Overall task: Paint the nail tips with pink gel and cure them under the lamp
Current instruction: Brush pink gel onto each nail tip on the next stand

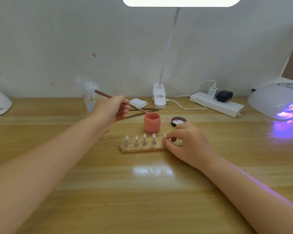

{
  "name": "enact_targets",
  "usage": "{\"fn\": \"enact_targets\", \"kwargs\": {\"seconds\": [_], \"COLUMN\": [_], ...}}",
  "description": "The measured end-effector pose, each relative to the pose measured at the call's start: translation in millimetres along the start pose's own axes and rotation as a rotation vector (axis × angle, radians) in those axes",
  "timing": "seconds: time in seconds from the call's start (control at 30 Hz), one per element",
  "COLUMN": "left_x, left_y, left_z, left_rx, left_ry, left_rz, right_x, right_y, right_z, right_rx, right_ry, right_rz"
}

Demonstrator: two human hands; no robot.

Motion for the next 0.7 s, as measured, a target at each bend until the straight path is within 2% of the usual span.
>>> {"fn": "enact_targets", "kwargs": {"seconds": [0.13,0.27,0.43,0.6,0.7], "left_x": [-8.7,-3.5,3.4,-5.2,-12.0], "left_y": [-3.3,-17.0,-11.6,-2.2,3.2], "left_z": [-1.6,-9.8,-48.8,-95.8,-110.5], "left_rx": [0.030,0.089,-0.089,-0.230,-0.285], "left_ry": [-0.010,0.112,0.343,0.613,0.693], "left_rz": [-0.003,-0.032,-0.122,0.159,0.241], "right_x": [-1.8,-1.2,3.2,2.2,1.2], "right_y": [-6.4,-6.1,-0.7,3.4,3.1], "right_z": [0.8,0.6,0.0,-1.4,-1.1], "right_rx": [0.086,0.110,0.110,0.105,0.109], "right_ry": [0.081,0.211,0.323,0.314,0.294], "right_rz": [0.115,0.324,0.463,0.470,0.452]}}
Point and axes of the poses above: each hand's wrist, its own z-axis towards the middle knuckle, its own y-axis out of the palm, x = y × z, the point moved 6 cm from there along z, towards the middle knuckle, and after that the axes turned 1 degree about y, right-handed, at the moved point
